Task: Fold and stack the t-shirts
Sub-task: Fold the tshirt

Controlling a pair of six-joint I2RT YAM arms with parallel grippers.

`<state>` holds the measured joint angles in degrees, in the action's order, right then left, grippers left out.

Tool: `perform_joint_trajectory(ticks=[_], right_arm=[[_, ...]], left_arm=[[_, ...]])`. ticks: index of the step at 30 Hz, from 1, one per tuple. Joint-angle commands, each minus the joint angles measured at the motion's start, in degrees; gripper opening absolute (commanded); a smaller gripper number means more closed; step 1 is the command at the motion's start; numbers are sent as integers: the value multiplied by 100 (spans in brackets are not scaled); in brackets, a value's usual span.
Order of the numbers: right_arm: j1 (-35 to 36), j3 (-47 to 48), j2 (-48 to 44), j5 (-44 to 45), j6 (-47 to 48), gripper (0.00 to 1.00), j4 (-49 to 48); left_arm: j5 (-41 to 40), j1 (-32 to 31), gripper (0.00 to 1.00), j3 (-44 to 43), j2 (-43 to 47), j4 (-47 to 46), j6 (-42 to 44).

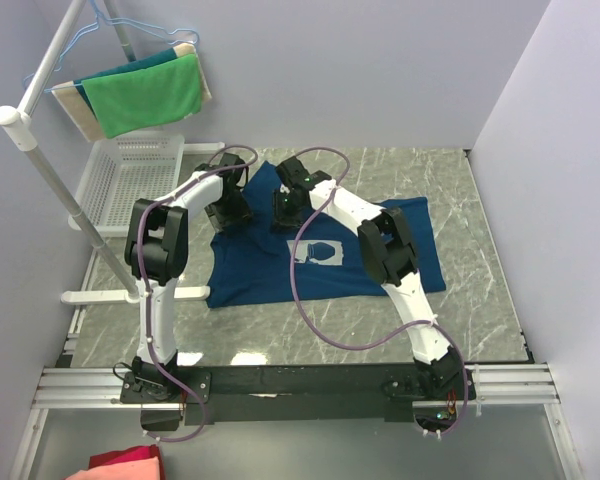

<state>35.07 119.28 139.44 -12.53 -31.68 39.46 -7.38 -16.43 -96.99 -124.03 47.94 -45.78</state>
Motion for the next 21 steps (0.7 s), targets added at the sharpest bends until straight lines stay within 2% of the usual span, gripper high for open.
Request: perform_joint_trajectory(ticks=[1,2,7,11,21], right_arm=[[26,227,189,102,57,35,79],[35,227,198,120,48,33,97],[35,297,172,348,4,0,211],[35,262,58,611,-22,0,264],[9,130,-311,1025,-40,0,220]], left_arm=[[79,25,65,-171,-139,13,-45],[78,25,64,-171,-148,22,-45],[-27,25,59,-136,-201,31,-63],[-71,34,49,-83,-245,13,-63],[-264,34,50,-22,-324,110,-98]])
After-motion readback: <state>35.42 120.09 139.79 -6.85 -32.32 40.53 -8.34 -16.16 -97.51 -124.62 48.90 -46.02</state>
